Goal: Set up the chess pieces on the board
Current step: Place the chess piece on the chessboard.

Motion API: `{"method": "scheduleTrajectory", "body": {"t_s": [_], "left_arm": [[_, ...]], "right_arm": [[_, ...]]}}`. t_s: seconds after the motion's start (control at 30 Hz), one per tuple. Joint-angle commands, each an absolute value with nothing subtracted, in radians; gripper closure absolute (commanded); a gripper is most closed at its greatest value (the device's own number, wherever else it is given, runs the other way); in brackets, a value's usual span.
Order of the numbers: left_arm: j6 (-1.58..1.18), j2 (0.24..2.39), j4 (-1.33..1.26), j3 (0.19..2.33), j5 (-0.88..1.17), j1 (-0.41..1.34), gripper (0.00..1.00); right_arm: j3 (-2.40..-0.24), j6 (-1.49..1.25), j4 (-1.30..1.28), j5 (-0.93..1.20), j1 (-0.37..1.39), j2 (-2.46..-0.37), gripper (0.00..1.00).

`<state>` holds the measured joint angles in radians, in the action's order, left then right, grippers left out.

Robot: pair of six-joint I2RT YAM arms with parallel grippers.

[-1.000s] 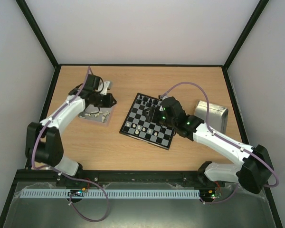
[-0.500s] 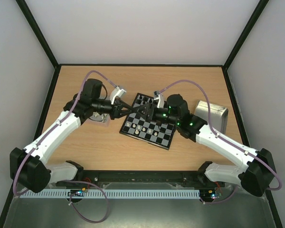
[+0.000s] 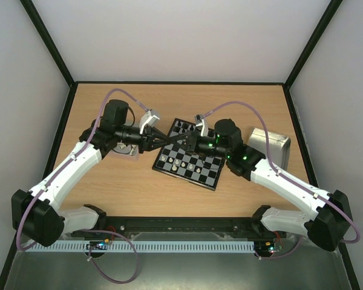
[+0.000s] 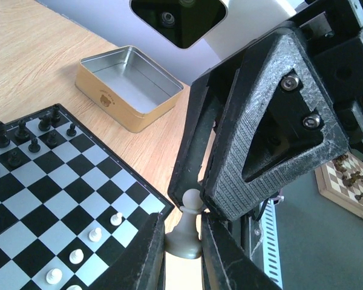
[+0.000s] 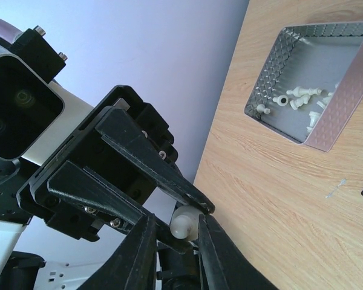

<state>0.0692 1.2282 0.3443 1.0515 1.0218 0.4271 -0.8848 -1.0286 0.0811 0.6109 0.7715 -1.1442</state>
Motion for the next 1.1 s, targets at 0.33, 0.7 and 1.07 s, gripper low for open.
{"method": "scheduleTrajectory", "body": {"t_s": [0.33,0.7,1.07], "left_arm": [[0.145,1.212,0.34,1.044,1.129,0.43,0.89],[0.092,1.194,0.293,1.036,1.058,0.43,0.9],[0.071,1.213,0.291,1.047,1.015,0.43,0.89]], "right_arm": [[-0.841,-1.085,0.225,0.62,0.766,-1.132,0.74],[-0.839,-1.068,0.189,0.637,0.767,-1.138,0.82],[-0.853,-1.046,0.125,0.622,0.767,-1.14,0.89]]}}
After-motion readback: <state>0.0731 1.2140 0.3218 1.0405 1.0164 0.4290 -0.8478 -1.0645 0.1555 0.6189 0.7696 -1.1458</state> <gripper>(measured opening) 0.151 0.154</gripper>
